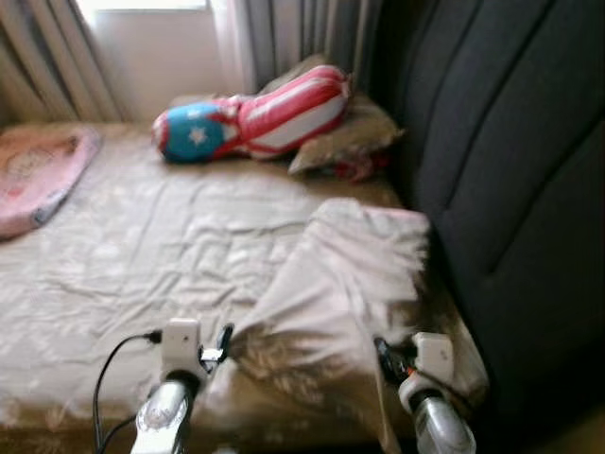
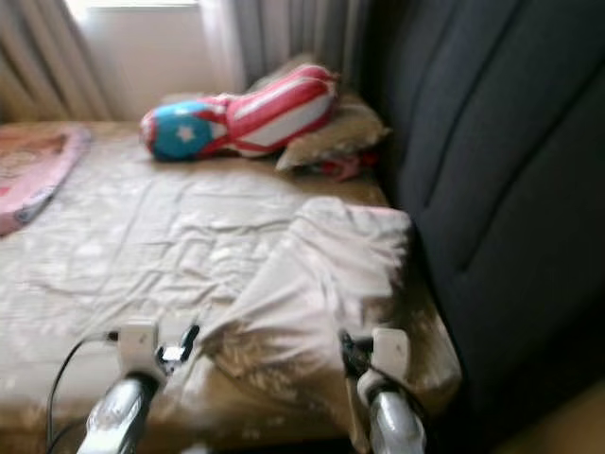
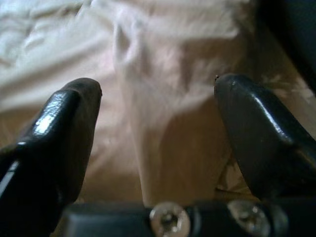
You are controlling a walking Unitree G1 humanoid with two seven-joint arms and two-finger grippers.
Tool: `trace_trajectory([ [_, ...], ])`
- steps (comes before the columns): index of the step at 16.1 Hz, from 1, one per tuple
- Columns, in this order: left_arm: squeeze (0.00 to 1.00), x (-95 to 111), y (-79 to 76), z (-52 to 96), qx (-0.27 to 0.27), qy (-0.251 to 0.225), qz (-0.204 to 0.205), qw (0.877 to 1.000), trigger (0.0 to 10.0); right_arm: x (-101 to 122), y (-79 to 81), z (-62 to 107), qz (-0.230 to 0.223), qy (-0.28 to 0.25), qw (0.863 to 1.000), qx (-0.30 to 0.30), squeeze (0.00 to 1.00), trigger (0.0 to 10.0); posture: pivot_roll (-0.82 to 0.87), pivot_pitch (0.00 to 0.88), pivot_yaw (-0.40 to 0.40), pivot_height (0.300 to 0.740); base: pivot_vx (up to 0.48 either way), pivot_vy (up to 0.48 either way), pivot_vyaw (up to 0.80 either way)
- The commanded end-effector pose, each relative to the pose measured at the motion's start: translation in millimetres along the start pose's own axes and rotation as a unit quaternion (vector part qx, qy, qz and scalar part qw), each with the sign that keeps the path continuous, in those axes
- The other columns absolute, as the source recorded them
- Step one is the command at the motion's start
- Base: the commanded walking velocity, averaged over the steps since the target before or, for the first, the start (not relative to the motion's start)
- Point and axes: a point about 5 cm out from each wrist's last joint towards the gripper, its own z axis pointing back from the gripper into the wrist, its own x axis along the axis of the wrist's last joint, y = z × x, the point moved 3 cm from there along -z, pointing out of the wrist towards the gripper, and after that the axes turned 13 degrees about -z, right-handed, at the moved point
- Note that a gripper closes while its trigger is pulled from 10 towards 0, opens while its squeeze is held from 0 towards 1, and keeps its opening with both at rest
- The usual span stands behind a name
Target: Clean up the room
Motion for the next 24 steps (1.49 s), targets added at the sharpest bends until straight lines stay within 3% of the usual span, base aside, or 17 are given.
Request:
trace_trajectory([
  [1,0.00,-13.2,3.6,7.6,0.004,0.023,0.006,1.000,10.0,8.8,7.6,-6.5,0.002,-0.011,1.000,0.013,0.00,10.0,0.01,0.000,-0.031,0.666,0.000,0.000,0.00],
  [9,0.00,-13.3,2.1,7.2,0.001,0.020,0.017,1.000,10.0,7.6,11.6,-6.4,0.004,-0.010,1.000,0.022,0.00,10.0,0.01,0.000,-0.031,0.666,0.000,0.000,0.00],
  [13,0.00,-13.8,1.3,6.7,-0.001,0.022,0.018,1.000,10.0,5.6,11.1,-6.3,0.011,-0.003,1.000,0.023,0.00,10.0,0.01,0.000,-0.032,0.666,0.300,0.000,0.53],
  [21,0.00,-12.8,2.9,5.3,0.000,0.020,0.017,1.000,10.0,7.3,13.2,-9.3,0.003,-0.001,1.000,0.020,0.00,10.0,0.01,0.000,-0.031,0.666,0.332,0.000,0.00],
  [24,0.00,-13.1,2.0,4.9,-0.001,0.024,0.014,1.000,10.0,4.5,8.6,-8.7,0.008,0.010,1.000,0.008,0.00,10.0,0.02,0.000,-0.034,0.666,0.000,0.000,0.00],
])
